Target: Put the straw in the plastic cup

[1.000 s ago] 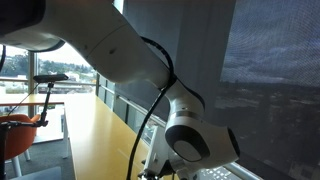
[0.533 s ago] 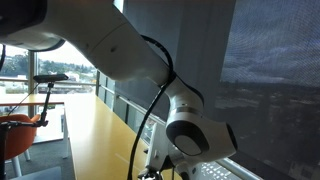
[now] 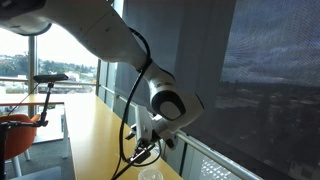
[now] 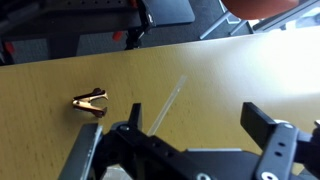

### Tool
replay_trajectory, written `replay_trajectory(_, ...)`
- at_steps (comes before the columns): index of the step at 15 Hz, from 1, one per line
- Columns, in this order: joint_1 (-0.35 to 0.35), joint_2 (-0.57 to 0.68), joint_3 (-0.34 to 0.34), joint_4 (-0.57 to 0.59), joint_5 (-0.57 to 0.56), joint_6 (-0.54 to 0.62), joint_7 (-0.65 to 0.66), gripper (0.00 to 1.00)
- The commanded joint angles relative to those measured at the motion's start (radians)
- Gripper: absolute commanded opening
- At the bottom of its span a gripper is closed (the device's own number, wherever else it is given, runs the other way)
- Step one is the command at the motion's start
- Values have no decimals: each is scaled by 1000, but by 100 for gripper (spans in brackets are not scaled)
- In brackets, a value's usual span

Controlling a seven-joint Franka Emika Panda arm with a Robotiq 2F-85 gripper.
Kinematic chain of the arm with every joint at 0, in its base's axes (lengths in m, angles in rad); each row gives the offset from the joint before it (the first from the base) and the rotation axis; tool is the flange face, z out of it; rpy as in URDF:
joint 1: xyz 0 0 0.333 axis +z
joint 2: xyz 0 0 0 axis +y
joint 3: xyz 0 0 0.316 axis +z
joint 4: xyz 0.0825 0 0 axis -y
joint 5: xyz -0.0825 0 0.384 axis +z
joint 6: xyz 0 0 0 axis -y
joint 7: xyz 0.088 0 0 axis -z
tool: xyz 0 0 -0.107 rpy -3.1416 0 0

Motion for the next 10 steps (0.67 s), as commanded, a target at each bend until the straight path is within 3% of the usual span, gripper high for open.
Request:
replay_trajectory(1,49,-129,5,-40,-162,-54,-10,100)
replay_trajectory(5,89,-232,11,-78,-342,-48,-70,100)
replay_trajectory(10,102,-381,21,-275,-464,171,-215,100)
